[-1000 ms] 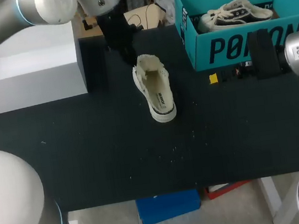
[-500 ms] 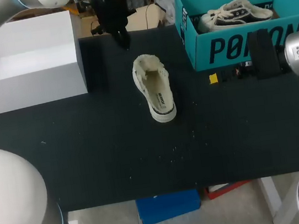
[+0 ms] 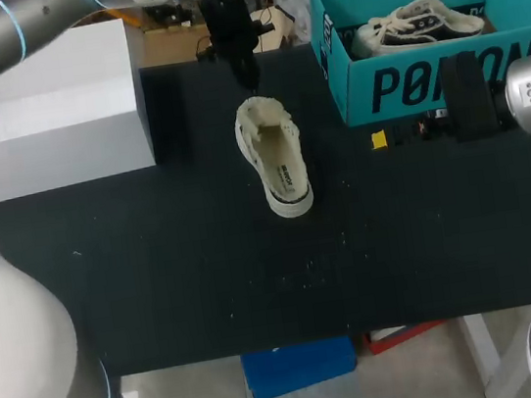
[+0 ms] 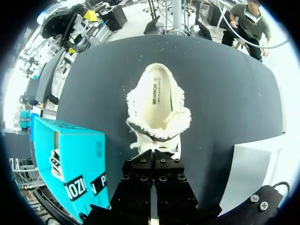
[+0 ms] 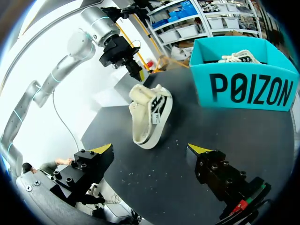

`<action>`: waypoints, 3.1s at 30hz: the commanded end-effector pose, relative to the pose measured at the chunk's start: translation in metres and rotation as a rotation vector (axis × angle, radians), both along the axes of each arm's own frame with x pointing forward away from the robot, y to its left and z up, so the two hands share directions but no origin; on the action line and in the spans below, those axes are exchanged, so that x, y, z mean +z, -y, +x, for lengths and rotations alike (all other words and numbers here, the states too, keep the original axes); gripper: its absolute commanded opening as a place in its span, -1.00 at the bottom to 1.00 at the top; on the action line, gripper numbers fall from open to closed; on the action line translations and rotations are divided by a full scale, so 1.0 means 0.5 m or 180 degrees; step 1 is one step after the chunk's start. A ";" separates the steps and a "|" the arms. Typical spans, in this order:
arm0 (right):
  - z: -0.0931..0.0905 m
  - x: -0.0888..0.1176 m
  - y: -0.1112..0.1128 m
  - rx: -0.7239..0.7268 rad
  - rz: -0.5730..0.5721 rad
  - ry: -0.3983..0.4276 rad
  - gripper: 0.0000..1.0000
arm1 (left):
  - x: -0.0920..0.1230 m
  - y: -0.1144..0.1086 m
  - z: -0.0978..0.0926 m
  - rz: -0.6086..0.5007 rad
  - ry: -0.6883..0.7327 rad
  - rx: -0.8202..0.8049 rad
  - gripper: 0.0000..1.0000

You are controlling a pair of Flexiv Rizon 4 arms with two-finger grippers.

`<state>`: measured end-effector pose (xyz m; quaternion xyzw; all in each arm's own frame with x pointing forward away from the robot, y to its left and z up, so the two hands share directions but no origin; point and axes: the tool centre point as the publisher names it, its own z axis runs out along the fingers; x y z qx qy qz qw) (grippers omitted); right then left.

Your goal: Take the shoe out of the shoebox, open the shoe tongue, remove and reinsert the insole, then place the shoe into the shoebox

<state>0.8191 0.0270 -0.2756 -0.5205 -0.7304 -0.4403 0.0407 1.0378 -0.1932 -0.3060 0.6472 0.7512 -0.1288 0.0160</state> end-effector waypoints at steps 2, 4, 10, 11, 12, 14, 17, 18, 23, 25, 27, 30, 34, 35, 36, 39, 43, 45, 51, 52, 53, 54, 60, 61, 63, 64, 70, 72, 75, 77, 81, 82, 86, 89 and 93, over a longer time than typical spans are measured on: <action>0.002 0.000 -0.002 -0.0001 -0.0003 -0.0006 1.00 | -0.030 0.018 -0.003 -0.0003 -0.0169 -0.0094 -1.00; 0.002 0.000 -0.002 -0.0001 -0.0003 -0.0006 1.00 | -0.035 0.016 -0.018 -0.0005 -0.0210 -0.0132 -1.00; 0.002 0.000 -0.002 -0.0001 -0.0003 -0.0006 1.00 | -0.052 0.015 -0.061 -0.0019 -0.0329 -0.0179 -1.00; 0.002 0.000 -0.002 -0.0001 -0.0003 -0.0006 1.00 | -0.055 0.015 -0.066 0.0002 -0.0350 -0.0200 -1.00; 0.002 0.000 -0.002 -0.0001 -0.0003 -0.0006 1.00 | -0.058 0.016 -0.071 0.0007 -0.0364 -0.0211 -1.00; 0.002 0.000 -0.002 -0.0001 -0.0003 -0.0006 1.00 | -0.063 0.019 -0.079 0.0039 -0.0382 -0.0245 -1.00; 0.002 0.000 -0.002 -0.0001 -0.0003 -0.0006 1.00 | -0.077 0.026 -0.089 0.0051 -0.0429 -0.0270 -1.00; 0.002 0.000 -0.002 -0.0001 -0.0003 -0.0006 1.00 | -0.080 0.027 -0.092 0.0054 -0.0441 -0.0282 -1.00; 0.002 0.000 -0.002 -0.0001 -0.0003 -0.0006 1.00 | -0.101 0.044 -0.108 0.0061 -0.0512 -0.0345 -1.00; 0.002 0.000 -0.002 -0.0001 -0.0003 -0.0006 1.00 | -0.106 0.055 -0.110 0.0035 -0.0518 -0.0374 -1.00; 0.002 0.000 -0.002 -0.0001 -0.0003 -0.0006 1.00 | -0.099 0.063 -0.108 0.0002 -0.0483 -0.0397 -1.00; 0.002 0.000 -0.002 -0.0001 -0.0003 -0.0006 1.00 | -0.070 0.061 -0.099 -0.0022 -0.0369 -0.0405 -1.00; 0.002 0.000 -0.002 -0.0001 -0.0003 -0.0006 1.00 | -0.022 0.024 -0.094 0.0035 -0.0209 -0.0344 -1.00; 0.002 0.000 -0.002 -0.0001 -0.0003 -0.0006 1.00 | -0.011 0.013 -0.095 0.0044 -0.0176 -0.0318 -1.00; 0.002 0.000 -0.002 -0.0001 -0.0003 -0.0006 1.00 | -0.004 0.004 -0.095 0.0067 -0.0152 -0.0298 -1.00; 0.002 0.000 -0.002 -0.0001 -0.0003 -0.0006 1.00 | 0.008 -0.039 -0.095 0.0136 -0.0088 -0.0201 -1.00; 0.002 0.000 -0.002 -0.0001 -0.0003 -0.0006 1.00 | -0.001 -0.066 -0.100 0.0225 -0.0076 -0.0122 -1.00; 0.002 0.000 -0.002 -0.0001 -0.0003 -0.0006 1.00 | -0.010 -0.066 -0.106 0.0236 -0.0093 -0.0113 -1.00; 0.002 0.000 -0.002 -0.0001 -0.0003 -0.0006 1.00 | -0.044 -0.048 -0.094 0.0259 -0.0114 -0.0156 -1.00; 0.002 0.000 -0.002 -0.0001 -0.0003 -0.0006 1.00 | -0.048 -0.046 -0.089 0.0258 -0.0114 -0.0154 -1.00; 0.002 0.000 -0.002 -0.0001 -0.0003 -0.0006 1.00 | -0.050 -0.045 -0.087 0.0259 -0.0111 -0.0152 -1.00; 0.002 0.000 -0.002 -0.0001 -0.0003 -0.0006 1.00 | -0.053 -0.043 -0.085 0.0258 -0.0111 -0.0150 -1.00; 0.002 0.000 -0.002 -0.0001 -0.0003 -0.0006 1.00 | -0.072 -0.021 -0.090 0.0222 -0.0152 -0.0194 -1.00; 0.002 0.000 -0.002 -0.0001 -0.0003 -0.0006 1.00 | -0.076 -0.017 -0.092 0.0212 -0.0163 -0.0210 -1.00; 0.002 0.000 -0.002 -0.0001 -0.0003 -0.0006 1.00 | -0.083 -0.008 -0.102 0.0200 -0.0196 -0.0255 -1.00; 0.002 0.000 -0.002 -0.0001 -0.0003 -0.0006 1.00 | -0.086 -0.004 -0.108 0.0188 -0.0207 -0.0271 -1.00; 0.002 0.000 -0.002 -0.0001 -0.0003 -0.0006 1.00 | -0.106 0.024 -0.158 0.0179 -0.0330 -0.0519 -1.00; 0.002 0.000 -0.002 -0.0001 -0.0003 -0.0006 1.00 | -0.108 0.026 -0.174 0.0187 -0.0357 -0.0574 -1.00; 0.002 0.000 -0.002 -0.0001 -0.0003 -0.0006 1.00 | -0.101 0.019 -0.192 0.0197 -0.0396 -0.0609 -1.00; 0.002 0.000 -0.002 -0.0001 -0.0003 -0.0006 1.00 | -0.087 0.010 -0.198 0.0224 -0.0372 -0.0645 -1.00; 0.002 0.000 -0.002 -0.0001 -0.0003 -0.0006 1.00 | -0.045 -0.020 -0.183 0.0292 -0.0220 -0.0600 -1.00; 0.002 0.000 -0.002 -0.0001 -0.0003 -0.0006 1.00 | -0.034 -0.024 -0.177 0.0286 -0.0186 -0.0579 -1.00; 0.002 0.000 -0.002 -0.0001 -0.0003 -0.0006 1.00 | -0.004 -0.034 -0.161 0.0289 -0.0099 -0.0530 -1.00; 0.002 0.000 -0.002 -0.0001 -0.0003 -0.0006 1.00 | 0.008 -0.037 -0.160 0.0292 -0.0077 -0.0463 -0.83; 0.002 0.000 -0.002 -0.0001 -0.0003 -0.0006 1.00 | -0.015 -0.042 -0.175 0.0228 -0.0126 -0.0407 0.22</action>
